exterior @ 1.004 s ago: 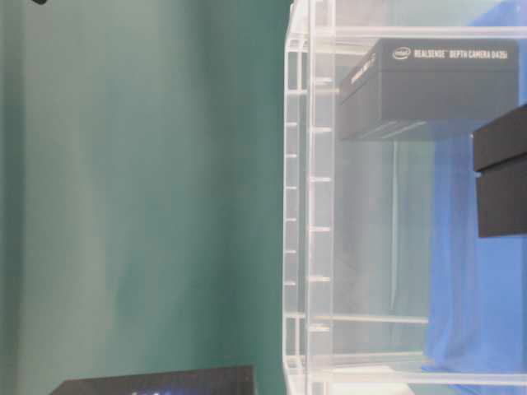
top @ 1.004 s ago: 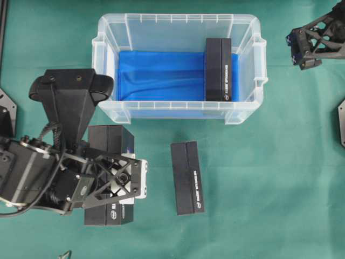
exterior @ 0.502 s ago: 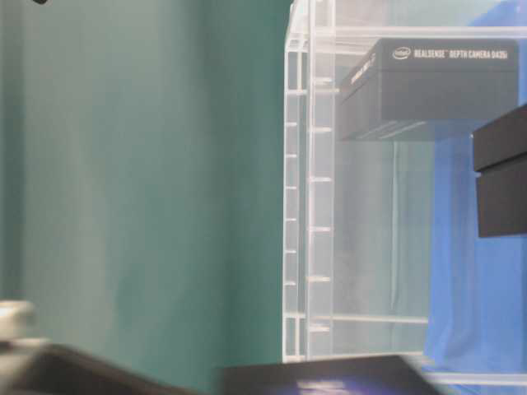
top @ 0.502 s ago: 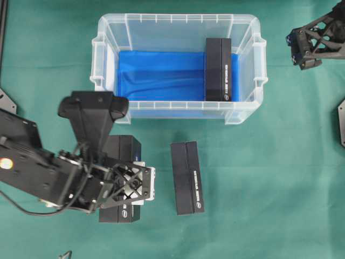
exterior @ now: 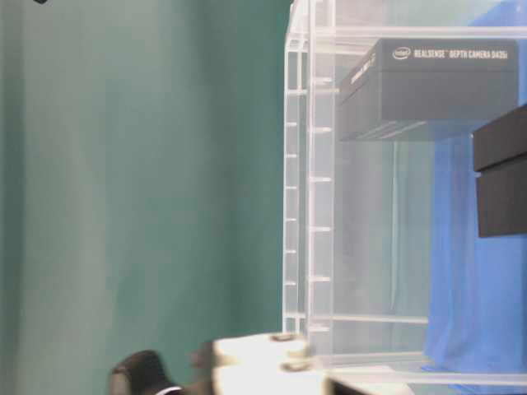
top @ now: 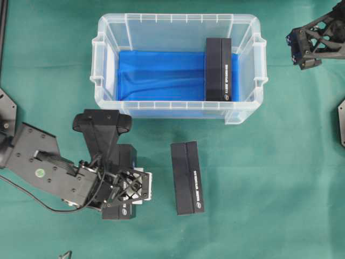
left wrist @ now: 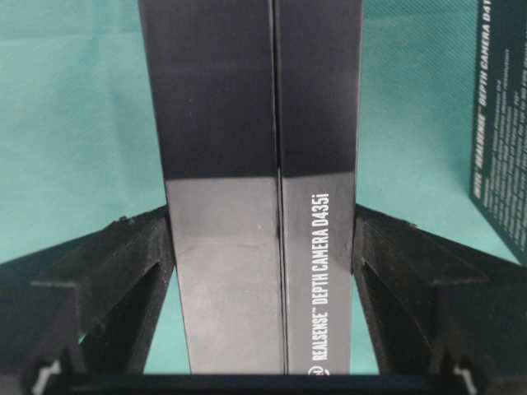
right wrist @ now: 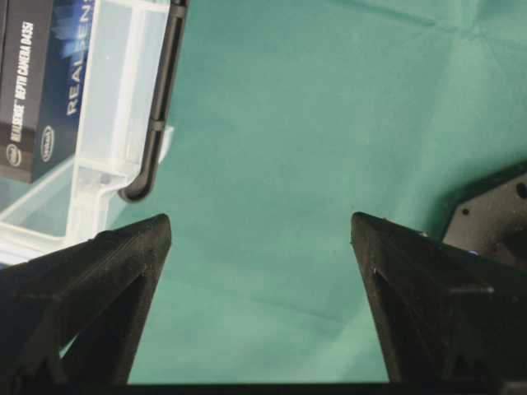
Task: Take out the box from the case.
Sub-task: 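Carry the box toward the front-left of the case and lower it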
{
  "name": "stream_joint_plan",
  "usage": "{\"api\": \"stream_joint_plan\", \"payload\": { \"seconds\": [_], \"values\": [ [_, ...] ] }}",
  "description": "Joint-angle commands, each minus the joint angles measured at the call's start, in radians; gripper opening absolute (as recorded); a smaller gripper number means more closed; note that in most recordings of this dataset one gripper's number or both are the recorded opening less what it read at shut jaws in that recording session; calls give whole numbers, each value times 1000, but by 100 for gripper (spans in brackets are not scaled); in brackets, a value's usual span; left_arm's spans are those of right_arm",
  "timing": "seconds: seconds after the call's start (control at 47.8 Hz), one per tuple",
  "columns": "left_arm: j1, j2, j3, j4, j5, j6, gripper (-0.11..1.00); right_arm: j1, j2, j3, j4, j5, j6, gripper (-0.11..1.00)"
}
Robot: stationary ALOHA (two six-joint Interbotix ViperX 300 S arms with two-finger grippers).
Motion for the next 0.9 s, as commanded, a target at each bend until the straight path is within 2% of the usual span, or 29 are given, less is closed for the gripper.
{"api": "stream_joint_plan", "payload": {
  "seconds": [0.0, 0.293, 0.544, 0.795, 0.816, 0.879],
  "values": [
    [-3, -6, -2, 2, -28, -5, 72, 2, -11, -8, -2, 2, 2, 89],
    [-3, -9, 25, 2, -38, -2, 72, 2, -11, -8, 0, 0, 2, 89],
    [-3, -25, 57, 2, -121, 3, 72, 2, -11, -8, -2, 0, 2, 89],
    [-3, -29, 60, -6, -130, 2, 73, 2, -9, -8, -3, 0, 2, 89],
    [-3, -29, 58, -8, -130, 2, 74, 2, -11, -8, -2, 0, 2, 89],
    [-3, -29, 57, -8, -130, 2, 88, 2, -11, -6, -3, 0, 2, 89]
  ]
}}
